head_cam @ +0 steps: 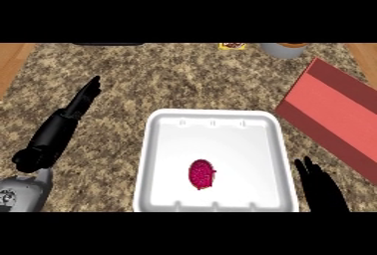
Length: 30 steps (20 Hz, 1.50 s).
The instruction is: Pick the cupcake from the tray and place it in the cardboard box
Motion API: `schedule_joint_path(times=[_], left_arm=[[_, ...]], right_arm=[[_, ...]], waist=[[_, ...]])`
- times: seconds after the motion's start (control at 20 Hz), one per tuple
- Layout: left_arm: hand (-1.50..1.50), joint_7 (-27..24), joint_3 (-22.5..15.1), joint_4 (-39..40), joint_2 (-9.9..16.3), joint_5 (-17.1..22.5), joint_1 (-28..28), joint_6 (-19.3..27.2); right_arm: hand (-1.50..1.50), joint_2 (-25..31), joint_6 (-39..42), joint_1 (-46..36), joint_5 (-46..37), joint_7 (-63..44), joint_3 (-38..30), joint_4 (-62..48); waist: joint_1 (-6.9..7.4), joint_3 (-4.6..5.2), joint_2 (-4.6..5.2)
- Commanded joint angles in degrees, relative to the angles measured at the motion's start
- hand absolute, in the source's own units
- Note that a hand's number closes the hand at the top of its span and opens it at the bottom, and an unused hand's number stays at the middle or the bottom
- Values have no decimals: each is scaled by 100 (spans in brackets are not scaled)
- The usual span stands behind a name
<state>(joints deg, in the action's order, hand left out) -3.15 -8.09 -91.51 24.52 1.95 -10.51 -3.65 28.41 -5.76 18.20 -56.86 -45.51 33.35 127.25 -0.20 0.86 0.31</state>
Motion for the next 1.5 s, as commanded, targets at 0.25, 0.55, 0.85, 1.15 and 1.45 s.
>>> schedule_joint_path(times=[0.25,0.55,0.85,1.15,1.45], left_arm=[[0,121,-223,59,-180,-101,-338,-52],[0,-42,-85,305,-167,10,-260,-149],[0,-118,7,290,-142,-71,-315,-93],[0,-56,-17,390,-154,-74,-338,-182],[0,-114,-123,380,-345,-235,-363,-40]], right_arm=[[-150,-1501,2495,-1181,-768,-2505,1107,-155],[-150,-2794,2961,-1706,-1059,-3261,1403,-989],[-150,-2814,2807,-2072,-781,-3699,1513,-1484],[-150,-2828,2664,-2671,-678,-3958,1341,-2104],[-150,-2832,2700,-3213,-236,-3965,943,-2816]], waist=[[283,-24,35],[221,-41,19],[200,-56,0],[177,-63,-3],[189,-72,-7]])
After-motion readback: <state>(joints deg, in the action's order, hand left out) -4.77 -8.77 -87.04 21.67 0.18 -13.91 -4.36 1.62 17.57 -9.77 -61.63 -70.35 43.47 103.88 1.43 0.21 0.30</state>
